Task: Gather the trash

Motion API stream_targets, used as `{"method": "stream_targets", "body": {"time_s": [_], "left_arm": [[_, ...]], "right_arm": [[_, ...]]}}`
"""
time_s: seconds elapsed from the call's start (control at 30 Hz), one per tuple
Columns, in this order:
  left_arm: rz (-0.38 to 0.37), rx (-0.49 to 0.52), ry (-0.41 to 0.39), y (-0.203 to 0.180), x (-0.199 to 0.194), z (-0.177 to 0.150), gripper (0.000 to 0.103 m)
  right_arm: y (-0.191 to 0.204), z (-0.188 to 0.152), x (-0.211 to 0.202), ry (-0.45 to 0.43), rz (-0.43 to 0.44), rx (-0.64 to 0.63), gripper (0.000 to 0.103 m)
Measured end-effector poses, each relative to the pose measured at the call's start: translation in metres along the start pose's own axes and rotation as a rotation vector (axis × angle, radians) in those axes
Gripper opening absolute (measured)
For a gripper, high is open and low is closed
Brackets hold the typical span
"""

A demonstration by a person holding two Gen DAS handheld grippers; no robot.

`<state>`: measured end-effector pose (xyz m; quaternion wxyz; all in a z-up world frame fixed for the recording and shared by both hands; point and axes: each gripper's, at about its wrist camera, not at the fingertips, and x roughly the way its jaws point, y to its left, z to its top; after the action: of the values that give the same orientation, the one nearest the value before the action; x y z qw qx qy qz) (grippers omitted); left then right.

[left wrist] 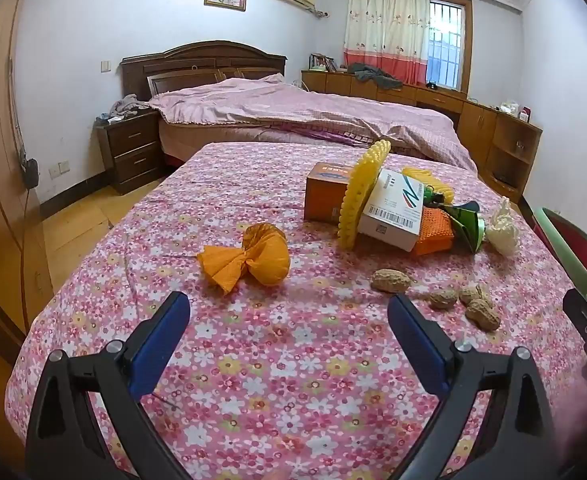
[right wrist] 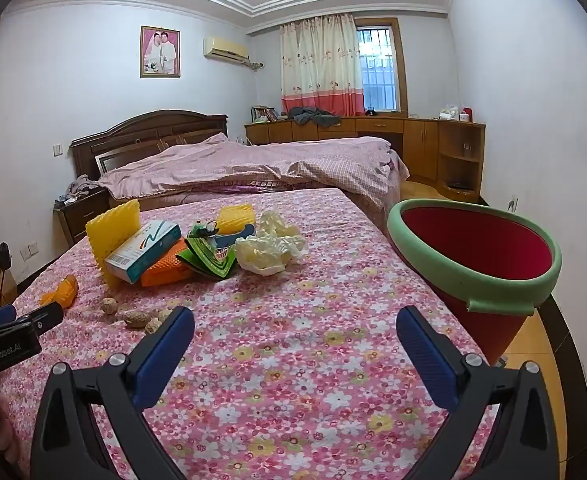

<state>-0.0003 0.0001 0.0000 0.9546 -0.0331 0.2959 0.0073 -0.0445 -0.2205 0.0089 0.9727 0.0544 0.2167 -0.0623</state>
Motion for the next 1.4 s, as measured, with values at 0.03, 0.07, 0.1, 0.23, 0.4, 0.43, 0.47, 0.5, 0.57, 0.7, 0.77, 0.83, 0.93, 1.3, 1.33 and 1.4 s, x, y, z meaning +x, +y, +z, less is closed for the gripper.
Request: {"method": "stream_targets", "body": {"time_s": [0.03, 0.07, 0.1, 0.23, 0.4, 0.43, 0.47, 0.5, 0.57, 0.7, 0.77, 0.83, 0.93, 1.3, 1.33, 1.4], "left_arm": [[0.0, 0.002, 0.0, -0.0001, 0.0, 0.0, 0.098], [0.001, 0.004, 0.0, -0.0002, 0.0, 0.0, 0.098], [0.001, 0.004, 0.0, -0.0001, 0.0002, 0.0001, 0.098], [0.005, 0.009, -0.003, -0.0007, 0.0, 0.0, 0.098], [0.005, 0.009, -0.004, -0.0011, 0.0003, 0.0, 0.098], [0.004, 0.008, -0.003, -0.0013, 0.0005, 0.0, 0.098], [0.004, 0.008, -0.003, -0.0016, 0.0008, 0.0001, 0.098], [0.004, 0.008, -0.003, -0.0019, 0.0011, 0.0003, 0.098], [0.004, 0.009, -0.005, -0.0008, -0.0001, -0.0001, 0.098], [0.003, 0.009, -0.004, -0.0014, 0.0007, 0.0, 0.098], [0.003, 0.009, -0.003, -0.0018, 0.0012, 0.0002, 0.098], [0.003, 0.009, -0.003, -0.0022, 0.0019, 0.0005, 0.098], [0.004, 0.009, -0.006, -0.0008, -0.0002, -0.0001, 0.098], [0.004, 0.009, -0.005, -0.0022, 0.0011, 0.0001, 0.098], [0.004, 0.009, -0.006, -0.0025, 0.0014, 0.0002, 0.098], [0.004, 0.009, -0.007, -0.0007, -0.0001, -0.0002, 0.098]], "right_arm": [[0.0, 0.0, 0.0, -0.001, 0.0, -0.001, 0.103], [0.0, 0.0, -0.0001, -0.001, -0.001, -0.001, 0.103], [0.0, 0.0, 0.0, 0.0, -0.001, -0.001, 0.103], [0.0001, 0.0002, -0.0002, 0.0, 0.0, -0.001, 0.103], [0.0001, 0.0002, 0.0001, 0.002, -0.001, -0.001, 0.103], [0.0001, 0.0002, 0.0001, 0.002, -0.001, -0.001, 0.103], [0.0001, 0.0001, 0.0, 0.001, -0.001, -0.001, 0.103], [0.0002, 0.0001, 0.0, 0.001, 0.0, -0.001, 0.103], [0.0001, 0.0001, 0.0, 0.001, -0.001, -0.001, 0.103], [0.0002, 0.0002, 0.0, 0.001, -0.001, -0.001, 0.103], [0.0003, 0.0001, 0.0, 0.001, -0.001, -0.001, 0.103], [0.0003, 0.0002, 0.0, 0.002, -0.001, -0.001, 0.103], [0.0004, 0.0001, 0.0, 0.002, -0.001, -0.001, 0.103], [0.0003, 0.0002, -0.0001, 0.002, -0.001, -0.001, 0.103], [0.0003, 0.0002, 0.0, 0.002, -0.002, -0.002, 0.103], [0.0003, 0.0002, -0.0001, 0.002, -0.001, -0.002, 0.103]]}}
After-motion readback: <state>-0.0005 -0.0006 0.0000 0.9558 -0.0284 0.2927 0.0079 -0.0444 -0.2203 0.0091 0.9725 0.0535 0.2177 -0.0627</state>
